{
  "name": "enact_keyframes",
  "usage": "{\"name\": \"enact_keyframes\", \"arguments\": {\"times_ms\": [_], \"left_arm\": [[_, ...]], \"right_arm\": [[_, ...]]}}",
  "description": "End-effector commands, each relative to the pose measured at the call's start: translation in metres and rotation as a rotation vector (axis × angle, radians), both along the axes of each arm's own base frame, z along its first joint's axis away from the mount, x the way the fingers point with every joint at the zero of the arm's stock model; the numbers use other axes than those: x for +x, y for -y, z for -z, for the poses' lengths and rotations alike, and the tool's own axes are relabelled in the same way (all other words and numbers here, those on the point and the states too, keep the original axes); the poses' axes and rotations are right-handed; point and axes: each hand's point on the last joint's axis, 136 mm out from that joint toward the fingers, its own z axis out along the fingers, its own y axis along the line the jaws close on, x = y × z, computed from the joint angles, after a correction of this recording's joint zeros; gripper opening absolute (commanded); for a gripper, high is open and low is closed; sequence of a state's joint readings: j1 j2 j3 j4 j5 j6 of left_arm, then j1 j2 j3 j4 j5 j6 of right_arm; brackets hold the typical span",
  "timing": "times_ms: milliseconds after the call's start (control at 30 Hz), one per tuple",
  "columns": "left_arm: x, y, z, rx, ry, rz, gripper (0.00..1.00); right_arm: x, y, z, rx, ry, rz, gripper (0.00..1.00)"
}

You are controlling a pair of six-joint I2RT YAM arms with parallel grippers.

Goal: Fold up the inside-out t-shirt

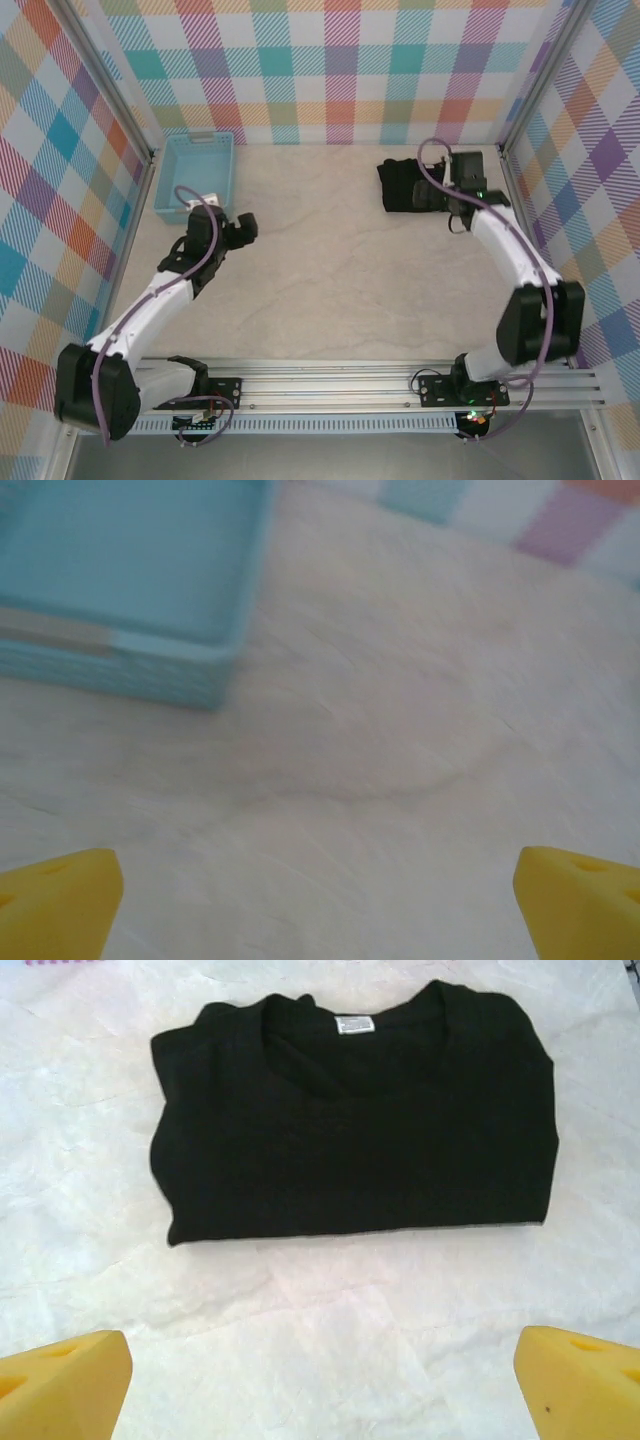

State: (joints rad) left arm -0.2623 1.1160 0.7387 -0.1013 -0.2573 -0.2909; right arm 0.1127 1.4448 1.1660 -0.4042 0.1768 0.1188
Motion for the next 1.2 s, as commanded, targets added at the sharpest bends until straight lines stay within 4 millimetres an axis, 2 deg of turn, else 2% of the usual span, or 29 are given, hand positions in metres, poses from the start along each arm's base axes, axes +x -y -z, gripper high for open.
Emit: {"name": "enact_keyframes", "arguments": {"times_ms": [0, 133, 300, 433, 533, 600, 800, 1167], "left_arm": [[-0.007, -0.053, -0.011, 0.143, 0.093, -0.200, 1.00], [-0.015, -0.083, 0.012, 0.229, 0.093, -0.265, 1.00], [0.005, -0.082, 0.051, 0.273, 0.123, -0.166, 1.00], [0.022, -0.073, 0.072, 0.196, 0.137, -0.124, 1.00], [0.032, -0.071, 0.089, 0.200, 0.134, -0.107, 1.00], [0.037, -0.063, 0.098, 0.200, 0.121, -0.056, 1.00], [0.042, -0.036, 0.110, 0.186, 0.107, 0.116, 1.00], [0.042, -0.036, 0.109, 0.186, 0.118, 0.112, 1.00]], "right_arm": [[-0.012, 0.002, 0.027, 0.089, 0.069, 0.069, 1.00], [-0.037, 0.027, 0.063, -0.008, 0.107, 0.151, 1.00], [-0.031, 0.028, 0.091, -0.065, 0.259, 0.102, 1.00], [-0.019, 0.023, 0.093, -0.088, 0.277, 0.052, 1.00], [-0.015, 0.022, 0.086, -0.090, 0.374, 0.014, 1.00], [-0.015, 0.023, 0.094, -0.055, 0.390, 0.002, 1.00], [-0.017, 0.020, 0.104, -0.007, 0.393, -0.039, 1.00], [-0.017, 0.020, 0.103, -0.005, 0.399, -0.042, 1.00]]}}
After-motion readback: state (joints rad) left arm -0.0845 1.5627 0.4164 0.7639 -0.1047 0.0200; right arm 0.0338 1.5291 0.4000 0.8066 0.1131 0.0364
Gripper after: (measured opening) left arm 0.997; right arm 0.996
